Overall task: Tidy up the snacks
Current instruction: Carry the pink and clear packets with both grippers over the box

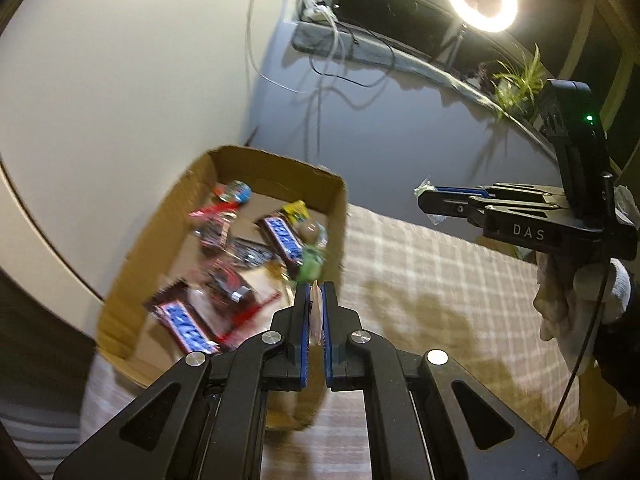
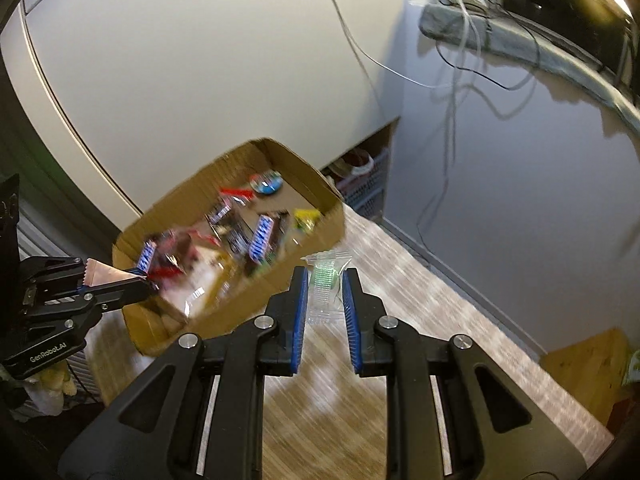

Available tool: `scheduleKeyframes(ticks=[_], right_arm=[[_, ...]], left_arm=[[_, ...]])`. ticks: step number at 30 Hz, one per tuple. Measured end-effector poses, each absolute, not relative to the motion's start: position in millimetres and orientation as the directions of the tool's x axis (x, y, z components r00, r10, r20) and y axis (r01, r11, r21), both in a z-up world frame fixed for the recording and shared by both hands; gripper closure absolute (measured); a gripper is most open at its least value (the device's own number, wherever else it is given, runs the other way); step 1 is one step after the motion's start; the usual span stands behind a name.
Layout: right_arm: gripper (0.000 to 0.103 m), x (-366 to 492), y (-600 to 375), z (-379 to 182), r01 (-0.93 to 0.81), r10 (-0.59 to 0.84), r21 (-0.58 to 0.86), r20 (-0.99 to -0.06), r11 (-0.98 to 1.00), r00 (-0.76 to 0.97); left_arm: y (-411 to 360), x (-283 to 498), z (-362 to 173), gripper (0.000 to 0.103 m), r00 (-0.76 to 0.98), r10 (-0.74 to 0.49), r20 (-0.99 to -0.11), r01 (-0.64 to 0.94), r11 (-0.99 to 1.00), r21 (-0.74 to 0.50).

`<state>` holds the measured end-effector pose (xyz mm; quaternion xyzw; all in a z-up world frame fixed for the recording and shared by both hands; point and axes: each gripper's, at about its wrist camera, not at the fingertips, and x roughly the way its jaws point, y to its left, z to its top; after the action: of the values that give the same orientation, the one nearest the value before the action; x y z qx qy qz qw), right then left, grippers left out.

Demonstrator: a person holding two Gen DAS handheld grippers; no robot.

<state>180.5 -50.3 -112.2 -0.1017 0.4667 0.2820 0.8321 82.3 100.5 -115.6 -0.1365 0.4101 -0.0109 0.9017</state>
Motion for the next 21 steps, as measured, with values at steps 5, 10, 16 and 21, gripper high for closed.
scheduleKeyframes(ticks=[5,10,16,21], right_arm=[[0.085,192.8,-18.2,-110.5,-0.596,0.394,0.098,-0.833,0.797,0.389],[0.085,202.2,8.8,-114.2,-0.620,0.403,0.099,-0.835,0.779,0.373],[0.085,210.1,30.0,-125.4,-0.637,0.409,0.111,-0.845,0.763,0.343],[0.085,213.6,40.5,-133.6,-0.641,0.410,0.123,-0.854,0.758,0.321]], left_arm=[[120.7,90.5,-115.9,0.099,0.659,-0.119,-0.743,-0.131,0.954,-0.269],[135.6,102.2,-118.2,0.099,0.647,-0.108,-0.755,-0.151,0.952,-0.265],[145.8,111.7,-121.3,0.099,0.633,-0.099,-0.768,-0.168,0.951,-0.261],[151.1,116.1,-123.4,0.099,0.623,-0.087,-0.777,-0.181,0.951,-0.251]])
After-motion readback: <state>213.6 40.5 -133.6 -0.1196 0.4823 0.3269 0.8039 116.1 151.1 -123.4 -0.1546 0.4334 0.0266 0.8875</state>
